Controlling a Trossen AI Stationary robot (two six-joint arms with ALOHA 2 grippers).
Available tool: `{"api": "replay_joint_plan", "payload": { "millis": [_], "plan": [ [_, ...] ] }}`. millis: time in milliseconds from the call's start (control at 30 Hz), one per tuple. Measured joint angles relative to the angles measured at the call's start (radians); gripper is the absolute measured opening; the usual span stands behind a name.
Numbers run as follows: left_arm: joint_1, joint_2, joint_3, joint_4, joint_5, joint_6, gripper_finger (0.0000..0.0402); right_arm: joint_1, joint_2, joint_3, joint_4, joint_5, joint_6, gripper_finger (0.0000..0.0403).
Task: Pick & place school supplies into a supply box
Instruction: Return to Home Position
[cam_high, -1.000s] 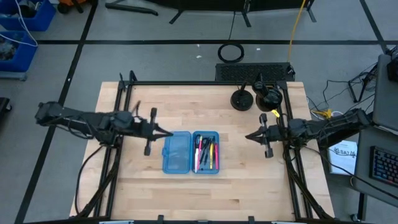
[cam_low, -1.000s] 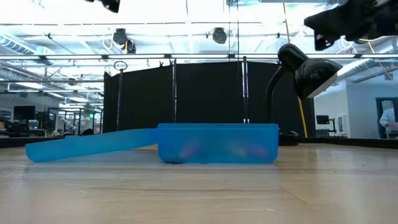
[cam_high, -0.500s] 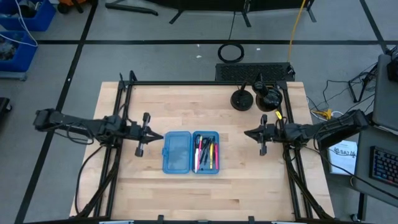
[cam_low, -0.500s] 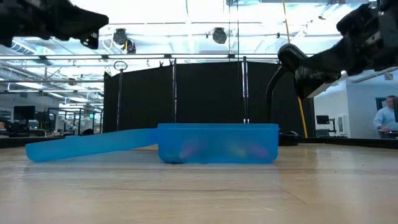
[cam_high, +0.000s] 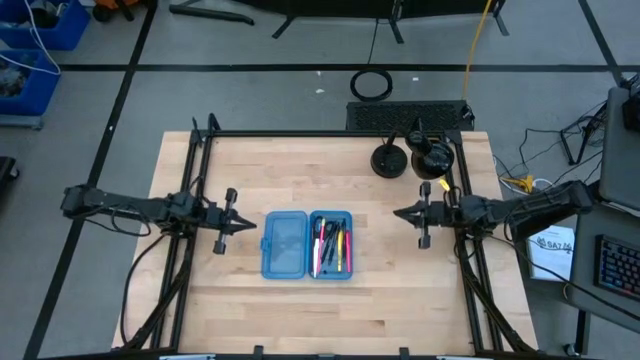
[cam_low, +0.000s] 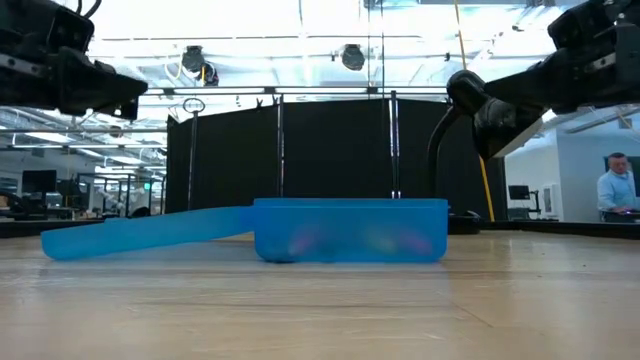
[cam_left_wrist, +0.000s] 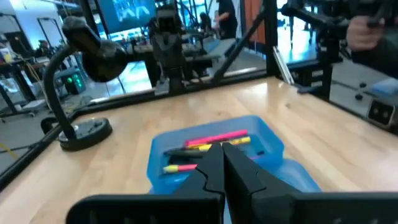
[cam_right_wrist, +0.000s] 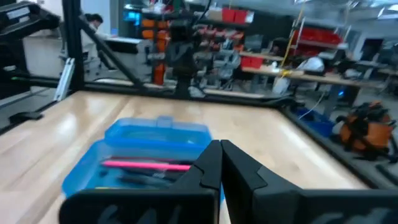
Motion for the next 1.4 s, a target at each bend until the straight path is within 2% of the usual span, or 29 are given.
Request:
{"api": "replay_joint_plan", "payload": {
  "millis": [300,600,733,967,1400],
  "plan": [
    [-0.011,-0.058,0.0,-0.119,-0.024,0.041,0.0001,-0.031,-0.119,-0.042,-0.074,-0.005,0.037,0.0],
    [-0.011,-0.058,0.0,-0.14,-0.025,0.039,0.0001,-0.031,-0.127,-0.043,-0.076,-0.004,0.065,0.0],
    [-0.011,-0.057,0.0,-0.14,-0.024,-0.01,0.0003,-0.031,-0.128,-0.043,-0.053,-0.005,0.067,0.0],
    [-0.011,-0.046,0.0,-0.144,-0.051,-0.181,0.0031,-0.031,-0.127,-0.043,-0.053,-0.005,0.076,0.0],
    [-0.011,-0.046,0.0,-0.139,-0.052,-0.182,0.0041,-0.031,-0.127,-0.043,-0.053,-0.005,0.075,0.0]
  ]
}}
